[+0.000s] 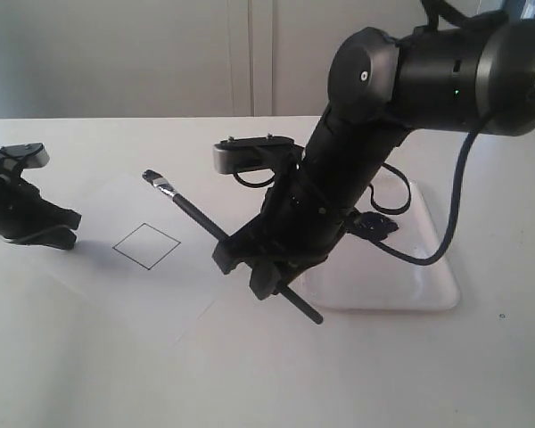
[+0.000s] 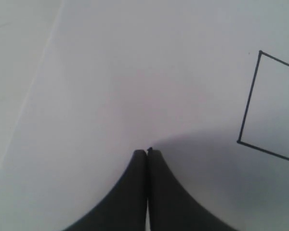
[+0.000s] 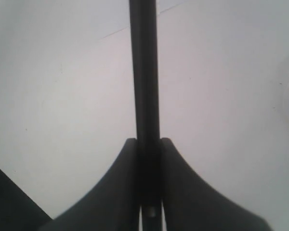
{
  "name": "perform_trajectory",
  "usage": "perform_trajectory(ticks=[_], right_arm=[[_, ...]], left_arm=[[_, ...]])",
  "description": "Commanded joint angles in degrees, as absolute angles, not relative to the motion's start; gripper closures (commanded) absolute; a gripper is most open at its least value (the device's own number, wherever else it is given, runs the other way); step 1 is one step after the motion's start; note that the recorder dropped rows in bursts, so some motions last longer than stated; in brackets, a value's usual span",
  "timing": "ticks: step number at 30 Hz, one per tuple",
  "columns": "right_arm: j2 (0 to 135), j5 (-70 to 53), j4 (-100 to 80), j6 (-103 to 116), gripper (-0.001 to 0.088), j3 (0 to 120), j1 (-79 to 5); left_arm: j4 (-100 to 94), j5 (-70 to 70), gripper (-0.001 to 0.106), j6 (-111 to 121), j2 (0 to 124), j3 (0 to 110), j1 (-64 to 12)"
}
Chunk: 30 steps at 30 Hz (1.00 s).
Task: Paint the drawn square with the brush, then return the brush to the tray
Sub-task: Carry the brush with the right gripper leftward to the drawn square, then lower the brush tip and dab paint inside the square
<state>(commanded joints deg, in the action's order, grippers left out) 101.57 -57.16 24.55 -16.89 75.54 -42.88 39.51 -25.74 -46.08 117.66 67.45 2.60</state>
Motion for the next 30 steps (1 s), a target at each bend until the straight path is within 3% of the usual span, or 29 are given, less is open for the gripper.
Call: perform_trajectory(ticks=[19,30], right_arm=[[110.52,-57.59,25.84,-17.78,0.0868,76.33,-42.88],[115.58,-58.69,25.48,-18.06,0.0868,82.75,-45.39]], left_arm=[[39.76,-26.72,0.105,-44.91,117.72,67.45,2.6],[39.76,-28.09,0.105,-45.02,117.72,67.45,2.6]])
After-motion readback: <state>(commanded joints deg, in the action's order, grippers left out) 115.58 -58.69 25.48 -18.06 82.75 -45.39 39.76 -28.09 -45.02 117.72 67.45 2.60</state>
